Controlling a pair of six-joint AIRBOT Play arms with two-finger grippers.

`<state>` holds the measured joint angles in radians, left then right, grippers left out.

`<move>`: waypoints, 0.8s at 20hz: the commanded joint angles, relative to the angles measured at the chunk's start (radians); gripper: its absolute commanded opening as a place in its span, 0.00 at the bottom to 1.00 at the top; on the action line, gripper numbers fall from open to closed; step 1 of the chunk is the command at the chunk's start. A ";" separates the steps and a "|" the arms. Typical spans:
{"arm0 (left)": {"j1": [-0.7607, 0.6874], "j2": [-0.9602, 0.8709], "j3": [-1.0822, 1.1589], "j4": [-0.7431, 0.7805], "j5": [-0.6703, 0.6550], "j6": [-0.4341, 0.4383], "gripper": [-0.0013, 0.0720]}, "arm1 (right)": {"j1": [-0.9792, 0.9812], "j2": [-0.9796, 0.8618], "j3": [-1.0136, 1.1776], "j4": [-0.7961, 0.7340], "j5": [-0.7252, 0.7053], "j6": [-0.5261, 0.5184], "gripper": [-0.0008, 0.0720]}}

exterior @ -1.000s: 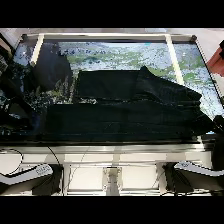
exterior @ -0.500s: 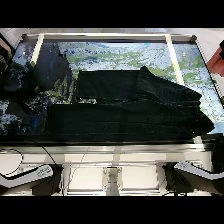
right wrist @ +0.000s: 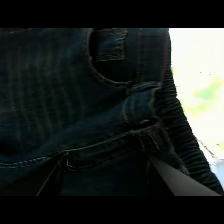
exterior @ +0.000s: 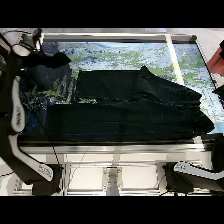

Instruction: Fold the clothes and pants, and hang the long-sleeved shirts on hangers.

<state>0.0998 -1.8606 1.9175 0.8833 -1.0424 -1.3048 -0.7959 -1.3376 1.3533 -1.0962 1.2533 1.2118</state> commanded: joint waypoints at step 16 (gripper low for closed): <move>-0.023 -0.319 0.142 0.092 -0.029 -0.147 0.76 | 0.117 -0.061 -0.003 -0.009 -0.058 0.018 0.75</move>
<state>0.0795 -2.1715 2.0590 0.9730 -1.0657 -1.4513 -0.6800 -1.3975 1.3506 -1.1057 1.1961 1.2247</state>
